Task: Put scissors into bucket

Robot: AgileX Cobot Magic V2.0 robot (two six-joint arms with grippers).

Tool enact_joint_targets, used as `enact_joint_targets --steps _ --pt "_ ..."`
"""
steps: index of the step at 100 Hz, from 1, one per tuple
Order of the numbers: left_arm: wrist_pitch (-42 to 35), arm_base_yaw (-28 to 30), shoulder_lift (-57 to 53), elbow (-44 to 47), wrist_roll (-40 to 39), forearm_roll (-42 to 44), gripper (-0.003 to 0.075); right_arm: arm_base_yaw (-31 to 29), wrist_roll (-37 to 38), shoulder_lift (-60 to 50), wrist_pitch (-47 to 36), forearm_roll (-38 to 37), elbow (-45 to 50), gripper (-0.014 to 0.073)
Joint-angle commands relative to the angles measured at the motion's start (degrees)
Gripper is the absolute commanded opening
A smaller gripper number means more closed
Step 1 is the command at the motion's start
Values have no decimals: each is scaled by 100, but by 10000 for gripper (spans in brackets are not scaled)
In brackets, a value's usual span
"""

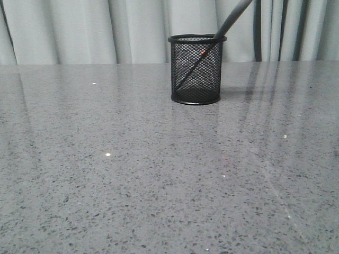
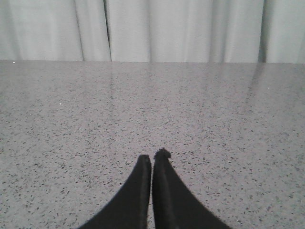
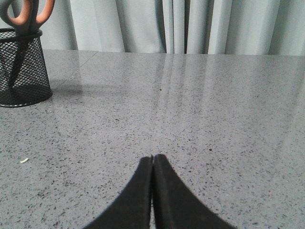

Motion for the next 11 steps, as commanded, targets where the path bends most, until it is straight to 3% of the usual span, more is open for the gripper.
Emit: enact_joint_targets --steps 1,11 --pt "-398 -6 -156 234 -52 -50 -20 -31 -14 -129 -525 -67 30 -46" --pt "-398 -6 -156 234 -52 -50 -20 -31 -14 -129 -525 -67 30 -46"
